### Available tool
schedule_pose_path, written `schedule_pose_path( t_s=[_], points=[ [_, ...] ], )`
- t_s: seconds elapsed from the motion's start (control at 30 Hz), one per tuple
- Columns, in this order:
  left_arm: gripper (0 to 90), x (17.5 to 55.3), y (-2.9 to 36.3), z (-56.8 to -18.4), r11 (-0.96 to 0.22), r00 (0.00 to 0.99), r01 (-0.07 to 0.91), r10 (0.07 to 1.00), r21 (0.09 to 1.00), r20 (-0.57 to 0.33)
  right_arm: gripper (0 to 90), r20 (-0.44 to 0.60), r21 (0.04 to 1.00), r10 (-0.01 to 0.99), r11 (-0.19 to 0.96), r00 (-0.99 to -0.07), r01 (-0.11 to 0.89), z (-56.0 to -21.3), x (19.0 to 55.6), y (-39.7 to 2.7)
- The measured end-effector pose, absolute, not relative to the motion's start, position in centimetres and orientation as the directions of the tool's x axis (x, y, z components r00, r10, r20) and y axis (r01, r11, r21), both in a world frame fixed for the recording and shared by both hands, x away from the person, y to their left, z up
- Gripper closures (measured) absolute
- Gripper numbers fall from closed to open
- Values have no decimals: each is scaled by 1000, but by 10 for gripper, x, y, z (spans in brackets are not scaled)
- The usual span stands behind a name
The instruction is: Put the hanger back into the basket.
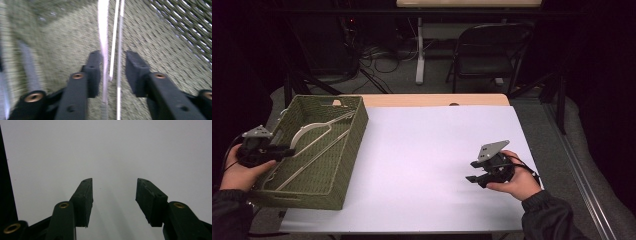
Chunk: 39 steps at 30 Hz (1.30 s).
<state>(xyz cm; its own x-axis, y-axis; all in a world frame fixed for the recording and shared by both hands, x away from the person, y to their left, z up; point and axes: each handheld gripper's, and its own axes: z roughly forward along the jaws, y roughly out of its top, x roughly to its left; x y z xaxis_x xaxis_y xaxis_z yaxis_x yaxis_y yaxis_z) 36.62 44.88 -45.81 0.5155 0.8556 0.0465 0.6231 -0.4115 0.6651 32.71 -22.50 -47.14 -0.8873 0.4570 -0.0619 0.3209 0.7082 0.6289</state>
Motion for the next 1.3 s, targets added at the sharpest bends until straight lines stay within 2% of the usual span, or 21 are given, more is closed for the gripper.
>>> schedule_pose_path(
  t_s=[0.07, 0.13, 0.3, 0.43, 0.5, 0.6, 0.87, 0.97, 1.07, 1.1, 1.3],
  points=[
    [525, 361, 454, -450, -364, 482, 619, 876, 696, 30, 474, -64, 625, 451, 713, -890, 316, -471, 328, -226],
    [469, 352, 461, -440, -326, 451, 613, 892, 720, 20, 474, -63, 649, 462, 692, -885, 316, -471, 327, -227],
    [466, 332, 461, -429, -322, 436, 593, 899, 737, 42, 471, -62, 665, 479, 674, -876, 321, -471, 325, -228],
    [448, 319, 445, -426, -336, 471, 582, 881, 741, 29, 465, -61, 661, 487, 674, -871, 331, -470, 323, -228],
    [438, 312, 432, -425, -352, 496, 569, 868, 743, 31, 463, -62, 642, 490, 687, -869, 341, -467, 321, -228],
    [424, 301, 407, -422, -399, 550, 532, 834, 747, 55, 459, -65, 678, 511, 653, -857, 338, -467, 316, -227],
    [390, 277, 344, -418, -379, 653, 413, 757, 828, 21, 426, -74, 691, 587, 613, -806, 383, -462, 294, -230],
    [377, 275, 320, -422, -374, 688, 400, 725, 837, -5, 407, -67, 706, 619, 584, -783, 401, -469, 290, -235],
    [368, 274, 296, -429, -418, 713, 389, 701, 821, 20, 390, -81, 708, 652, 570, -754, 417, -473, 288, -238],
    [356, 274, 290, -431, -421, 716, 386, 698, 821, 21, 384, -84, 739, 667, 540, -740, 403, -477, 287, -239],
    [310, 273, 250, -445, -442, 772, 354, 636, 824, 10, 378, -99, 764, 709, 504, -698, 403, -488, 282, -243]
  ],
)
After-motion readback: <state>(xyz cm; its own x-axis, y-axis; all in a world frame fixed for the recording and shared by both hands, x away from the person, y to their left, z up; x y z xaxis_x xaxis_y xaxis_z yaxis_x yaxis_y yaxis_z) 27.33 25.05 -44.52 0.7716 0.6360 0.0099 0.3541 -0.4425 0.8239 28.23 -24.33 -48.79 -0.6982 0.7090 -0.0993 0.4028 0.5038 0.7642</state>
